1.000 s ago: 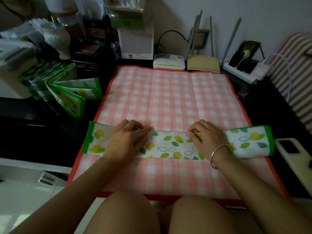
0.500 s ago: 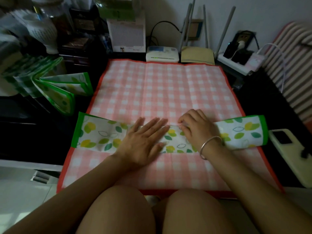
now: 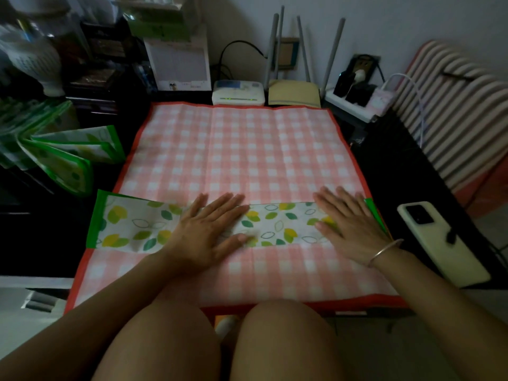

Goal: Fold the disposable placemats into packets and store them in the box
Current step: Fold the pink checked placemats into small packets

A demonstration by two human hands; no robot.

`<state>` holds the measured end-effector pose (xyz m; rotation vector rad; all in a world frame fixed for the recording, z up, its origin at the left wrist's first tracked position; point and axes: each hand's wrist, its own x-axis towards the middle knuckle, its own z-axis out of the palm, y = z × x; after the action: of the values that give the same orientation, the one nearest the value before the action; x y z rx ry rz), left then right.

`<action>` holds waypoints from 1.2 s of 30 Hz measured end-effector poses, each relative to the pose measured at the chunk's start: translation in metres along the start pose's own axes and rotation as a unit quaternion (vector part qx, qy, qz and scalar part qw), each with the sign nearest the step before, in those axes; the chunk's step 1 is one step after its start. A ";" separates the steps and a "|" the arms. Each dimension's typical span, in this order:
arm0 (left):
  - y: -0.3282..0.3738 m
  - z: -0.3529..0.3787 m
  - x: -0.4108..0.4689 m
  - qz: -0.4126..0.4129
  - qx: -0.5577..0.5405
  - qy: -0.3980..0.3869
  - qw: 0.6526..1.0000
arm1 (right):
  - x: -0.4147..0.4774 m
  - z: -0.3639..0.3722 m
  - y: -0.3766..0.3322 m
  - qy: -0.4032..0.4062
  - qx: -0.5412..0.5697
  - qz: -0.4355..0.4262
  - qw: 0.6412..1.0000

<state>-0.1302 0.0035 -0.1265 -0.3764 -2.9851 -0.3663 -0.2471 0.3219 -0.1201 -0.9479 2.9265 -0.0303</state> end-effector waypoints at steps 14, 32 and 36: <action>0.003 -0.008 0.011 -0.034 0.017 -0.072 0.997 | -0.050 -0.052 -0.046 0.066 0.559 0.355 0.746; 0.034 -0.043 0.029 -0.074 0.118 -0.145 0.980 | -0.032 -0.048 -0.097 0.027 0.783 0.378 0.493; 0.026 -0.035 0.023 -0.125 0.036 -0.139 0.982 | -0.029 -0.048 -0.097 0.043 0.782 0.375 0.496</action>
<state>-0.1425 0.0239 -0.0834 -0.0456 -3.3195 -0.2447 -0.1696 0.2601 -0.0667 0.6353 1.6066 -2.0718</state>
